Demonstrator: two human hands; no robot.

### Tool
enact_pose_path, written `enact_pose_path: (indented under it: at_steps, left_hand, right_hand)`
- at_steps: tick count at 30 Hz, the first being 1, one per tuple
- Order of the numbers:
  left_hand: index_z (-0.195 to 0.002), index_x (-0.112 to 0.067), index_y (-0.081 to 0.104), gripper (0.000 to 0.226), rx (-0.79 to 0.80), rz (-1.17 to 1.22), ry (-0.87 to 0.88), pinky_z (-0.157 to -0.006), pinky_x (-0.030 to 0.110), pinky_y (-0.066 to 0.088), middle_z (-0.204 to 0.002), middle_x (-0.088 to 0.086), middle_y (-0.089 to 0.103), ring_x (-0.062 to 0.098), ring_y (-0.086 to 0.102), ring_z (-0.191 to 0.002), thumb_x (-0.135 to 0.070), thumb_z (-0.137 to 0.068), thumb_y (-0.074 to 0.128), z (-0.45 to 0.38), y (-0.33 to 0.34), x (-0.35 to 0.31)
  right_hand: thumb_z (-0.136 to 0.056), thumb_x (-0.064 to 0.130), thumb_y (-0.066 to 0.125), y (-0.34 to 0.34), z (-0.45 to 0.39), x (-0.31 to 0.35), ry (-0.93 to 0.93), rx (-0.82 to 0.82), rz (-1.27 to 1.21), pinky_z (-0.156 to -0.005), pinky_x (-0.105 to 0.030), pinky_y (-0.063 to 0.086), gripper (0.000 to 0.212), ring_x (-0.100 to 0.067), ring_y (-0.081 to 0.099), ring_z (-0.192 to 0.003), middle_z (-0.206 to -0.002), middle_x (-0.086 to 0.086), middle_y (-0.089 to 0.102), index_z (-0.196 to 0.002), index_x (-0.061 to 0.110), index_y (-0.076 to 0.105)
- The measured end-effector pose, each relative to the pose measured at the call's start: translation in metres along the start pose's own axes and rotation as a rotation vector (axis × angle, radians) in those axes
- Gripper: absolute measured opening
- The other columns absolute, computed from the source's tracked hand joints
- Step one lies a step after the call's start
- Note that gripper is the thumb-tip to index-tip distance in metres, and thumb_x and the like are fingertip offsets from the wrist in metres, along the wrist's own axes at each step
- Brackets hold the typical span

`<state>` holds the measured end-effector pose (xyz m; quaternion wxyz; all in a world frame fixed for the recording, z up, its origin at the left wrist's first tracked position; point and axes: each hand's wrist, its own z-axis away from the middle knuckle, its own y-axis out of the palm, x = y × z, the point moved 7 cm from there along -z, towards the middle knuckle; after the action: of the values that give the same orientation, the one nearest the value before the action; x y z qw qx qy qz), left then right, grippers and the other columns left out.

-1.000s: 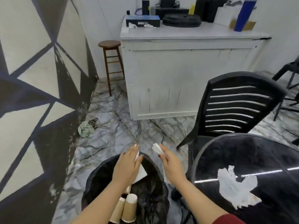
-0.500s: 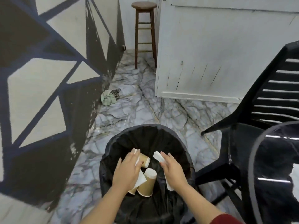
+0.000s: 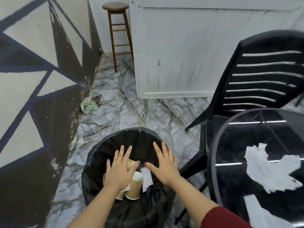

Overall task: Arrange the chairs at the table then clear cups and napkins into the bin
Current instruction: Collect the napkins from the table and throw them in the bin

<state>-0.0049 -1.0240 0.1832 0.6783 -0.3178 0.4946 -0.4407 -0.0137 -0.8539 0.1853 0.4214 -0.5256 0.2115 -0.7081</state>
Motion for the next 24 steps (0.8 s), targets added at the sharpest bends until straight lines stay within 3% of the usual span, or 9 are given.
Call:
enact_pose_path:
  at_steps: [3,7,10,14,21,24]
  left_hand:
    - [-0.145,-0.040,-0.003,0.068,-0.022,-0.027,0.080,-0.116,0.049,-0.001,-0.158,-0.007,-0.010,0.015,-0.010,-0.145,-0.064,-0.088,0.023,-0.002,-0.030,-0.047]
    - [-0.144,-0.042,-0.005,0.084,-0.017,-0.036,0.210,-0.116,0.048,-0.002,-0.158,-0.008,-0.010,0.015,-0.010,-0.145,-0.081,-0.070,-0.001,-0.002,-0.058,-0.116]
    - [-0.144,-0.044,-0.004,0.080,-0.023,-0.037,0.298,-0.117,0.047,-0.001,-0.158,-0.006,-0.009,0.015,-0.009,-0.145,-0.080,-0.073,0.006,0.002,-0.074,-0.166]
    - [-0.143,-0.045,-0.004,0.102,-0.051,-0.043,0.441,-0.117,0.047,0.000,-0.158,-0.009,-0.010,0.014,-0.007,-0.146,-0.090,-0.052,-0.015,0.008,-0.084,-0.227]
    - [-0.140,-0.048,-0.005,0.102,0.018,-0.053,0.670,-0.116,0.048,0.000,-0.156,-0.011,-0.011,0.015,-0.006,-0.146,-0.090,-0.049,-0.018,0.019,-0.074,-0.316]
    - [-0.141,-0.049,-0.005,0.093,0.065,-0.083,0.779,-0.117,0.047,0.002,-0.158,-0.010,-0.007,0.015,-0.006,-0.146,-0.088,-0.057,-0.010,0.024,-0.064,-0.348]
  right_hand:
    - [-0.087,0.061,0.042,-0.053,0.015,0.007,-0.007,-0.056,-0.028,-0.115,-0.050,-0.006,0.079,-0.023,-0.025,-0.141,-0.156,0.005,-0.020,-0.144,0.043,-0.009]
    - [-0.088,0.058,0.042,-0.122,0.039,0.001,0.010,-0.161,-0.058,-0.116,-0.049,-0.004,0.076,-0.022,-0.021,-0.143,-0.157,0.005,-0.017,-0.144,0.042,-0.007]
    - [-0.089,0.058,0.040,-0.168,0.059,-0.014,0.047,-0.284,-0.013,-0.115,-0.050,-0.002,0.075,-0.022,-0.015,-0.144,-0.158,0.004,-0.011,-0.145,0.039,-0.006]
    - [-0.088,0.057,0.043,-0.217,0.089,-0.039,0.114,-0.412,-0.043,-0.115,-0.050,-0.002,0.076,-0.021,-0.012,-0.145,-0.159,0.005,-0.008,-0.147,0.039,-0.002]
    - [-0.088,0.056,0.043,-0.270,0.145,-0.092,0.304,-0.587,-0.086,-0.115,-0.052,0.001,0.075,-0.023,-0.011,-0.145,-0.159,0.004,-0.006,-0.147,0.037,-0.001]
    - [-0.083,0.064,0.040,-0.284,0.176,-0.116,0.425,-0.661,-0.110,-0.115,-0.051,0.002,0.080,-0.024,-0.011,-0.145,-0.159,0.003,-0.006,-0.146,0.037,-0.001]
